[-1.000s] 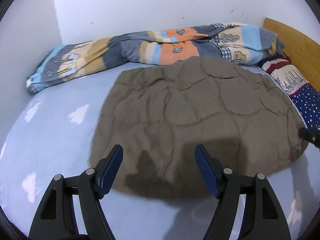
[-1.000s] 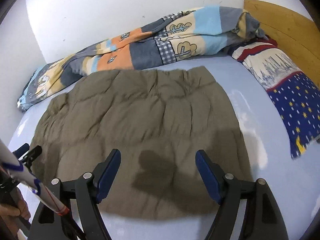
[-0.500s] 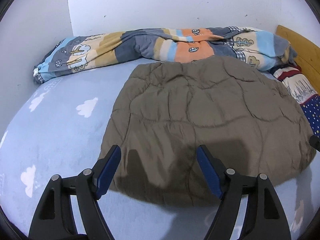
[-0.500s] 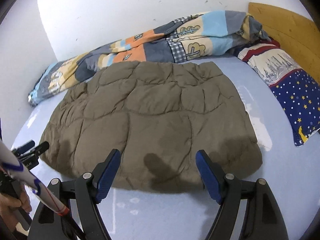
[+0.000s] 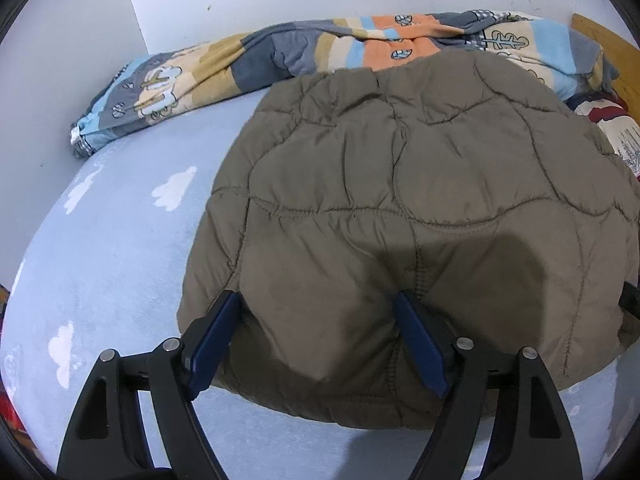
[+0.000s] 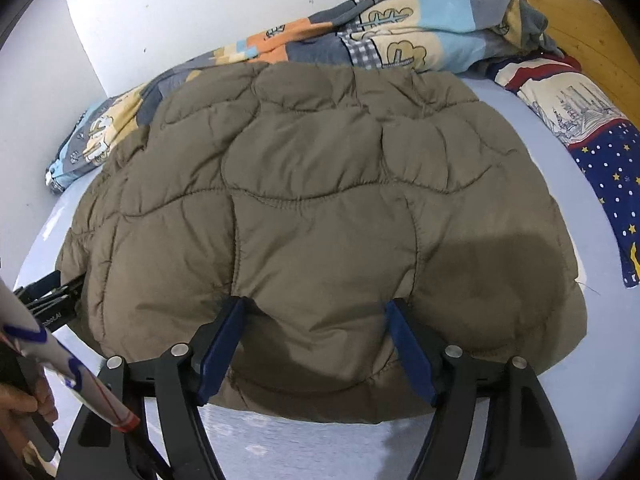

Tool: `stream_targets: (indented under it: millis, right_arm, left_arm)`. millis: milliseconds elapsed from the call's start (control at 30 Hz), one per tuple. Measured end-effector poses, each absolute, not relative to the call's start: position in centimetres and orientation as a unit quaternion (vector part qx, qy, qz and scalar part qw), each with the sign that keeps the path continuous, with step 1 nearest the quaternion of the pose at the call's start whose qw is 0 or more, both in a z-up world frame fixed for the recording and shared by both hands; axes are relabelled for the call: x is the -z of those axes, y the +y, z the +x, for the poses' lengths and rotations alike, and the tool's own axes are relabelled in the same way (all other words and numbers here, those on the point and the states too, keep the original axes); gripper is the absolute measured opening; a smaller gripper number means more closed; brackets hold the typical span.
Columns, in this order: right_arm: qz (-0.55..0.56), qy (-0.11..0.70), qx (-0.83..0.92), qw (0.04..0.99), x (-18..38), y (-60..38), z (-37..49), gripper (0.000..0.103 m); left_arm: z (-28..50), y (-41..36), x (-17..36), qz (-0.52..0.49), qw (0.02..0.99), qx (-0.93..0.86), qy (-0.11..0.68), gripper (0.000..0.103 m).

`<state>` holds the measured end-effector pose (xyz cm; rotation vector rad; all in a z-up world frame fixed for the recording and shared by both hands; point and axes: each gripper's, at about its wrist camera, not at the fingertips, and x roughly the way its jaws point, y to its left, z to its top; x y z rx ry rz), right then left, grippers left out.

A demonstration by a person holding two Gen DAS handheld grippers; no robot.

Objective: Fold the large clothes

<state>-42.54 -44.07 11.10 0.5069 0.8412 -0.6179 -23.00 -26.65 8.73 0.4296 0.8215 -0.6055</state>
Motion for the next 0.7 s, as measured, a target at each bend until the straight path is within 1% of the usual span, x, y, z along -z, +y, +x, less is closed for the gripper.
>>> stream_targets:
  millis: [100,233,333,533,700]
  right_arm:
    - [0.242,0.394,0.295,0.836,-11.8,-43.9,-42.9,0.079]
    - [0.211,0.351,0.308,0.859,-14.4,-42.9,-43.4,0.079]
    - [0.191,0.339,0.301,0.871,-15.0,-42.1,-43.0,0.078]
    - [0.183,0.371,0.289,0.863,-13.6,-41.5,-41.9,0.078]
    - [0.201,0.384,0.293,0.852,-12.6,-42.2,-41.9,0.079]
  left_arm:
    - [-24.4,-26.4,-10.8,0.193,0.868,0.301,0.344,0.08]
    - [-26.8,-26.7,-12.6,0.181,0.872,0.349,0.291,0.08]
    - [-28.1,-27.7,-12.3,0.195,0.857,0.381,0.286,0.08]
    - [-28.5,-29.2,-10.8,0.212,0.845,0.391,0.296,0.08]
    - [-28.2,-29.1,-9.8,0.207,0.843,0.389,0.308,0.08]
